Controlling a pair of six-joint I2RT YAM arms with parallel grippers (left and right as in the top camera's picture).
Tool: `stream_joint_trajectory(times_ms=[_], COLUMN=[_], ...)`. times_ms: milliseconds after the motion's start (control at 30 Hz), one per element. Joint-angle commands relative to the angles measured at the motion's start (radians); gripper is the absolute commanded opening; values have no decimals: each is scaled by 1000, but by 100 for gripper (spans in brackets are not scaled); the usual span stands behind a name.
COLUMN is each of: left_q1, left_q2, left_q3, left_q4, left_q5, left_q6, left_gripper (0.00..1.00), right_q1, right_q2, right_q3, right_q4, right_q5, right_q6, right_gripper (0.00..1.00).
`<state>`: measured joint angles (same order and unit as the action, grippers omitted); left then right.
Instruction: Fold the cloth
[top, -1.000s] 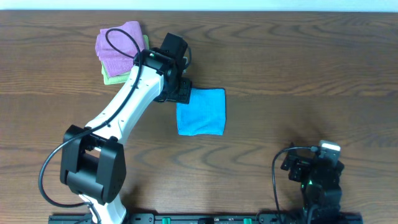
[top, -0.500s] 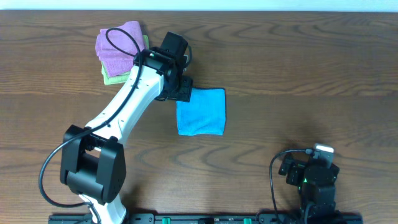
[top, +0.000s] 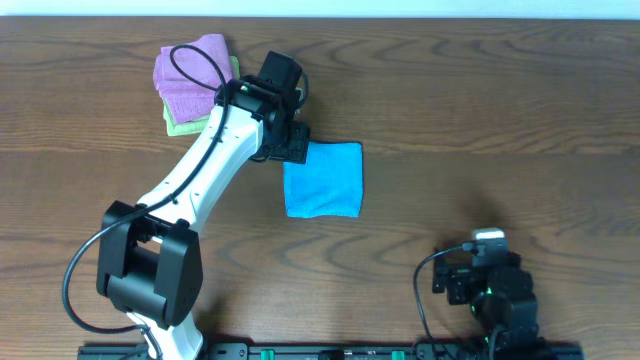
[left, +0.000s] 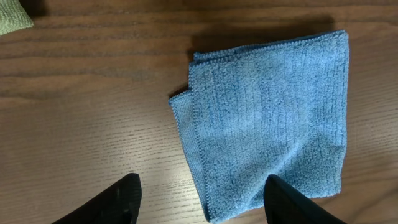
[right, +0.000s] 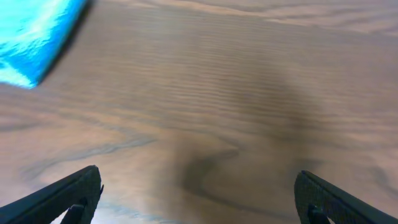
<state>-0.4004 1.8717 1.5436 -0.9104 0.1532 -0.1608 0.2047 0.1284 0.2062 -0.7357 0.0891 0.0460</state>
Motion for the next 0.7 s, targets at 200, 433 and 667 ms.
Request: stream_joint_trajectory(times_ms=[200, 433, 667], left_q1=[0, 0, 0], left_q2=[-24, -24, -24], left_q3=[14, 14, 14], left_q4=[4, 5, 7], left_q5=[-6, -6, -6], left_q6=[-9, -12, -12], left_gripper=[65, 65, 65], right_q1=[47, 47, -6], right_q2=[-10, -10, -13], right_q3=[-6, -6, -6], right_q4=[2, 0, 42], right_q5=[-158, -120, -35], right_q6=[-43, -277, -657], right_gripper=[99, 99, 99])
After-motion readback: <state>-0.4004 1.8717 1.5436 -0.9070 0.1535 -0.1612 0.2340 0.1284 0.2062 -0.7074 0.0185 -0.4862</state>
